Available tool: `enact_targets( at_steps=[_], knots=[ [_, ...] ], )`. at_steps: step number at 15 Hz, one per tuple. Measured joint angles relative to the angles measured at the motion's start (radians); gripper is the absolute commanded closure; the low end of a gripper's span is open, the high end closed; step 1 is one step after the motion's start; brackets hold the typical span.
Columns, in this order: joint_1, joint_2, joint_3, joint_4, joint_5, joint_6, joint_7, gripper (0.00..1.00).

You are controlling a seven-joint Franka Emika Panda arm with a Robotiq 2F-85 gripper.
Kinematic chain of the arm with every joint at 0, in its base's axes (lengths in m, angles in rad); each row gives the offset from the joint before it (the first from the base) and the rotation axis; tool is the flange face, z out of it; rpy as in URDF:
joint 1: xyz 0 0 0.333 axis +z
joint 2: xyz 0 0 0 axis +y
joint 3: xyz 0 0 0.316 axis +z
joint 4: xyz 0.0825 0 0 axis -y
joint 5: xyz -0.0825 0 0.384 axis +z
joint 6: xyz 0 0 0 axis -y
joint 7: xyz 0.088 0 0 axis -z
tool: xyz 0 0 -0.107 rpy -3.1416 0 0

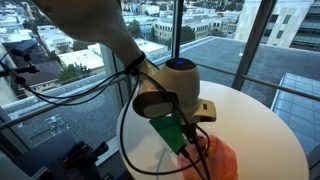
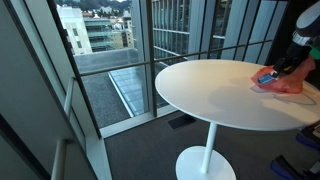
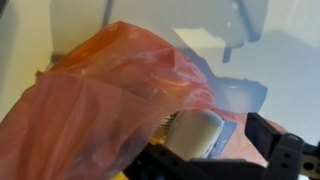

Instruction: Remove the white and blue container from the plastic bag and put it on the table

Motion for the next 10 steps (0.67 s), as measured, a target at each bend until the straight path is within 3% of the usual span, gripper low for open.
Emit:
enact_targets(
  at_steps=[5, 6, 10],
  knots=[
    [-0.013, 0.041, 0.008, 0.041, 0.034, 0.010, 0.000, 0.00],
    [-0.016, 0.050, 0.014, 0.051, 0.046, 0.012, 0.000, 0.21],
    [-0.023, 0.085, 0.032, 0.085, 0.079, 0.019, 0.000, 0.51]
  ],
)
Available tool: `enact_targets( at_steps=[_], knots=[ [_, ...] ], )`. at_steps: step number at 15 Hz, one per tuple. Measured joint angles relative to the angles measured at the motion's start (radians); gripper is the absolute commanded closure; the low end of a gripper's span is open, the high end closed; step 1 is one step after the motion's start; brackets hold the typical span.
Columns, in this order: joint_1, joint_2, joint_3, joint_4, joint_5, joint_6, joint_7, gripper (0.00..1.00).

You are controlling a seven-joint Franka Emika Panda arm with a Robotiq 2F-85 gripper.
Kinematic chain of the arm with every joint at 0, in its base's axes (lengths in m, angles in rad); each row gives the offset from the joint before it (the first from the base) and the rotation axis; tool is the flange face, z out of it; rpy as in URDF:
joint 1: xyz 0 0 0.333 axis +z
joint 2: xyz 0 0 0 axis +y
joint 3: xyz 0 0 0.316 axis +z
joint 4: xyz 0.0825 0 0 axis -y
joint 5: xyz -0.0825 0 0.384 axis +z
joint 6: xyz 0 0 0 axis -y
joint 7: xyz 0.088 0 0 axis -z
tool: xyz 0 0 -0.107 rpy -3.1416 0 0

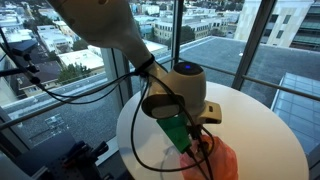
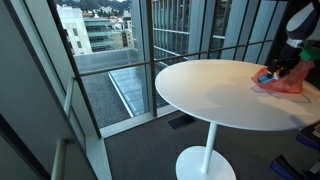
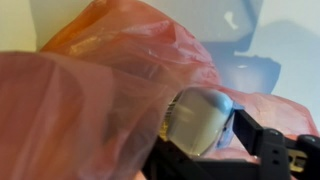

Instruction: Remove the white and blue container from the plastic bag and put it on the table

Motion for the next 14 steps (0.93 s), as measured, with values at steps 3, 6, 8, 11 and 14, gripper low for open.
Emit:
enact_targets(
  at_steps=[3, 6, 8, 11, 14],
  knots=[
    [0.000, 0.011, 0.009, 0.013, 0.004, 0.001, 0.000, 0.72],
    [0.000, 0.007, 0.017, 0.016, 0.004, 0.002, 0.000, 0.76],
    [0.000, -0.004, 0.025, 0.014, 0.004, 0.002, 0.000, 0.76],
    [0.003, -0.032, 0.039, 0.004, 0.004, 0.002, 0.000, 0.76],
    [0.005, -0.071, 0.057, -0.017, 0.004, -0.001, 0.000, 0.76]
  ],
)
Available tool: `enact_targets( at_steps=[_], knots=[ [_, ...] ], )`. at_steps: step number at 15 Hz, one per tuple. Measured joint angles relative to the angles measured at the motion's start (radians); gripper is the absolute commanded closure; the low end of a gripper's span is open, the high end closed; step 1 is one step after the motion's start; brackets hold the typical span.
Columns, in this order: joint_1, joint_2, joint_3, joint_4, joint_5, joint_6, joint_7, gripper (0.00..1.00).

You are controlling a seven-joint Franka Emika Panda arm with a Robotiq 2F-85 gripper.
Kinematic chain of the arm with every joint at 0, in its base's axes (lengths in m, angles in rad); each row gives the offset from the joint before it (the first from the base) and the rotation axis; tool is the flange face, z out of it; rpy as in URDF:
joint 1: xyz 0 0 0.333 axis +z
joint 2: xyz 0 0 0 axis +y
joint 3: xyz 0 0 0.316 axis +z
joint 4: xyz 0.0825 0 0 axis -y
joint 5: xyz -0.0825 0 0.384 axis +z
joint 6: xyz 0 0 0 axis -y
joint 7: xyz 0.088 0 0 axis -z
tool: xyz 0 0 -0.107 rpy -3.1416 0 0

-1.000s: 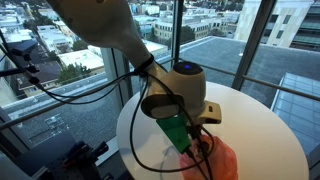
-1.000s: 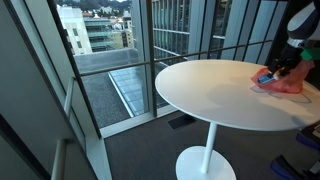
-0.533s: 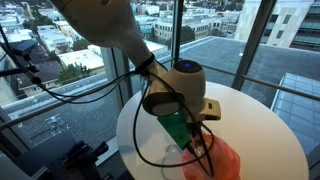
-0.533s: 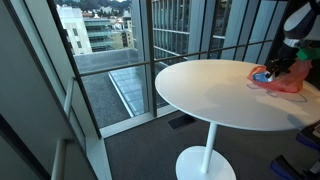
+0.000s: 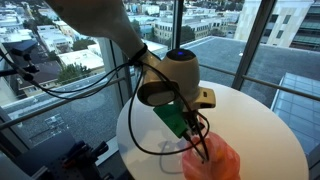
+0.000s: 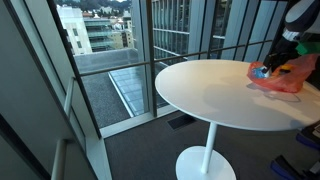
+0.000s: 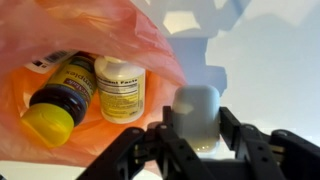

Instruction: Remove the white and blue container from the plastic bag and put it on the table

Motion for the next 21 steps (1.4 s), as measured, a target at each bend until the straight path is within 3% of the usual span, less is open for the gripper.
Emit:
enact_targets(
  at_steps=[7, 17, 21],
  knots=[
    [0.020, -0.125, 0.016, -0.068, -0.060, -0.130, 0.018, 0.76],
    [0.055, -0.302, -0.019, -0.094, -0.450, -0.363, 0.312, 0.76],
    [0.055, -0.335, -0.035, -0.119, -0.491, -0.405, 0.320, 0.76]
  ],
)
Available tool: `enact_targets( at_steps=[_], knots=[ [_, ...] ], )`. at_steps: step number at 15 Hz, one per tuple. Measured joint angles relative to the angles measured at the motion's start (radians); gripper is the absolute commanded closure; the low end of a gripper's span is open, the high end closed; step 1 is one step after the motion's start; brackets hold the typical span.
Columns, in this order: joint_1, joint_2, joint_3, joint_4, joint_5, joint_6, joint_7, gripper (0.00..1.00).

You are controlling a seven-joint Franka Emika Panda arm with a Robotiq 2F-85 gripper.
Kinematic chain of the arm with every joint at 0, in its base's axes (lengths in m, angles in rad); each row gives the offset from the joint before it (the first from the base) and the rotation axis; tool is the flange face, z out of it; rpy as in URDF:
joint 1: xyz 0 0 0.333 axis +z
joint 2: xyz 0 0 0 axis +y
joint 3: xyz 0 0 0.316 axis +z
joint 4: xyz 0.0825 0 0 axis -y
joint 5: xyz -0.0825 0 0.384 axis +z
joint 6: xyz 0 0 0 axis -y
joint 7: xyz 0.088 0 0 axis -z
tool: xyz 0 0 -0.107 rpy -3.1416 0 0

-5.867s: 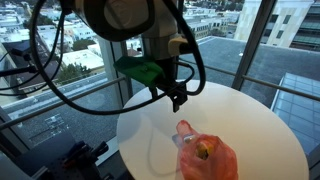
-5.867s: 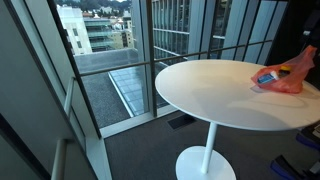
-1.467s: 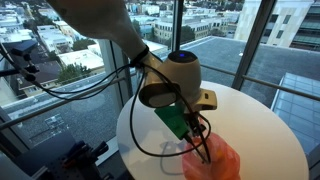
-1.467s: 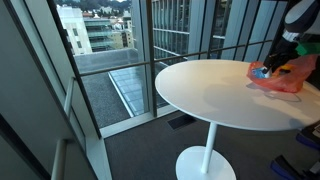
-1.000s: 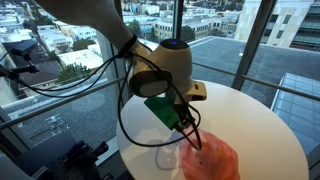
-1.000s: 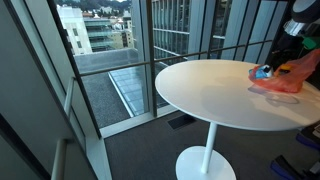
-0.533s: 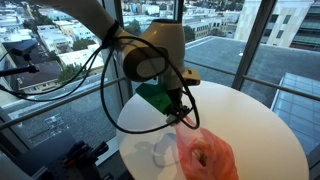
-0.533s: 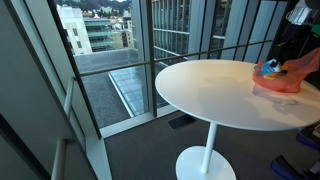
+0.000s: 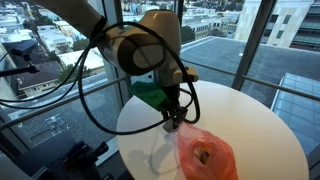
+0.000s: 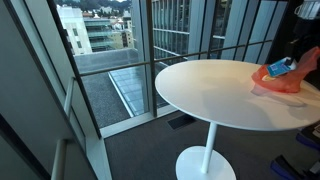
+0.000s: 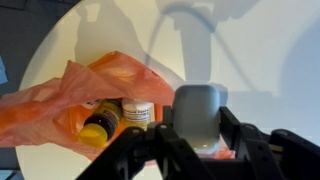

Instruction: Remove the white and blue container from the plastic bag and put it on the table

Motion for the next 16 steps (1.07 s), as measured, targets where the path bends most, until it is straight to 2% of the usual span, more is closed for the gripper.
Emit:
enact_targets(
  at_steps=[6, 10, 11, 16],
  knots=[
    [0.039, -0.027, 0.005, -0.017, 0.037, -0.089, -0.043, 0.76],
    [0.077, -0.013, 0.015, -0.007, 0.097, -0.101, -0.071, 0.76],
    [0.084, -0.006, 0.017, -0.001, 0.119, -0.101, -0.087, 0.51],
    [0.087, -0.001, 0.017, -0.003, 0.124, -0.101, -0.090, 0.51]
  ],
)
